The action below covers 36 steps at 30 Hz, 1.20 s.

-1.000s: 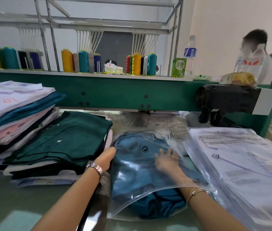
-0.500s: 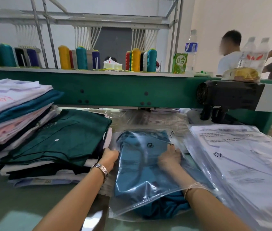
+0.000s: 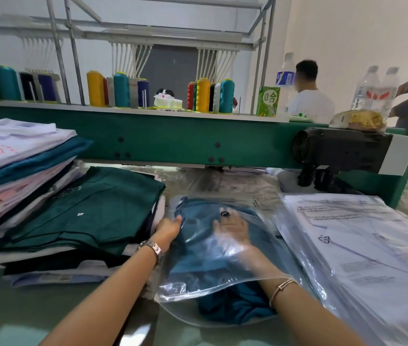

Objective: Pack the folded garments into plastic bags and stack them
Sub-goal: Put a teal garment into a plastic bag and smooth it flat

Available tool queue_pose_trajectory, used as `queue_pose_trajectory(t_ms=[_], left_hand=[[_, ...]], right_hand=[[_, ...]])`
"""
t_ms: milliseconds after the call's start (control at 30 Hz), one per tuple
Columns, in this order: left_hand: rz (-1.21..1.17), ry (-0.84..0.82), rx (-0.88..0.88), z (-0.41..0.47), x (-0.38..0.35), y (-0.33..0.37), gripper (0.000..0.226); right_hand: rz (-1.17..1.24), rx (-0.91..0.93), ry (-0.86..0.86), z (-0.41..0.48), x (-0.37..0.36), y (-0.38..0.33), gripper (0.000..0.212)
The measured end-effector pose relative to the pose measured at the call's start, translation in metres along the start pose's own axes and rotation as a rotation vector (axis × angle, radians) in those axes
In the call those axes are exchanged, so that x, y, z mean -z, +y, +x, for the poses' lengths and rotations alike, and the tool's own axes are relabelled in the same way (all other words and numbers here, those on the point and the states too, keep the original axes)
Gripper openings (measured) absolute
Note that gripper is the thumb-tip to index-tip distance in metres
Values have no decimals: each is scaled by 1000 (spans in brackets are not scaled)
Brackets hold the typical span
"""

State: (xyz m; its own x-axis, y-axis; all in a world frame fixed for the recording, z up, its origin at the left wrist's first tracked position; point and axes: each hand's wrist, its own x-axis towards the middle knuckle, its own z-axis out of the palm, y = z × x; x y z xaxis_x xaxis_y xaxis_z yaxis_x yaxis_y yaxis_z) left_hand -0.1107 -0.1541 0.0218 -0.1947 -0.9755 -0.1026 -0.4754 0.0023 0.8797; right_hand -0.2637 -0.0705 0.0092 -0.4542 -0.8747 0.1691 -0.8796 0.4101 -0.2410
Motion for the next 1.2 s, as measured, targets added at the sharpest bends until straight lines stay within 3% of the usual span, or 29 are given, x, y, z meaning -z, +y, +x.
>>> queue_pose_trajectory(t_ms=[133,333,533,633,767,867,1000,1133,1200], left_hand=[[-60,-76,42,1,-2,-2,60],[-138,-122,17,-7,2,-8,63],[-324,-258,-51,-8,5,-11,42],[-399,-249,-96,-4,4,-13,49],[-445,-201,-166,3,5,-8,65],[-273,-127,-213,7,5,-6,73],[277,-14,-317,2,3,-3,71],[741,-183,-575,-12,-10,11,72],[863,-289,-603,-20,-20,9,74]], right_hand=[[52,208,-52,6,-8,-28,56],[8,291,-90,12,-23,-49,57],[-16,346,-83,16,-28,-55,52],[-92,339,-105,18,-29,-56,53],[73,216,-163,8,-27,-54,55],[86,166,-265,-16,-22,-49,61],[10,258,-334,-76,-3,-47,62],[-14,495,-495,-150,41,-57,73],[-40,625,-632,-172,73,-59,73]])
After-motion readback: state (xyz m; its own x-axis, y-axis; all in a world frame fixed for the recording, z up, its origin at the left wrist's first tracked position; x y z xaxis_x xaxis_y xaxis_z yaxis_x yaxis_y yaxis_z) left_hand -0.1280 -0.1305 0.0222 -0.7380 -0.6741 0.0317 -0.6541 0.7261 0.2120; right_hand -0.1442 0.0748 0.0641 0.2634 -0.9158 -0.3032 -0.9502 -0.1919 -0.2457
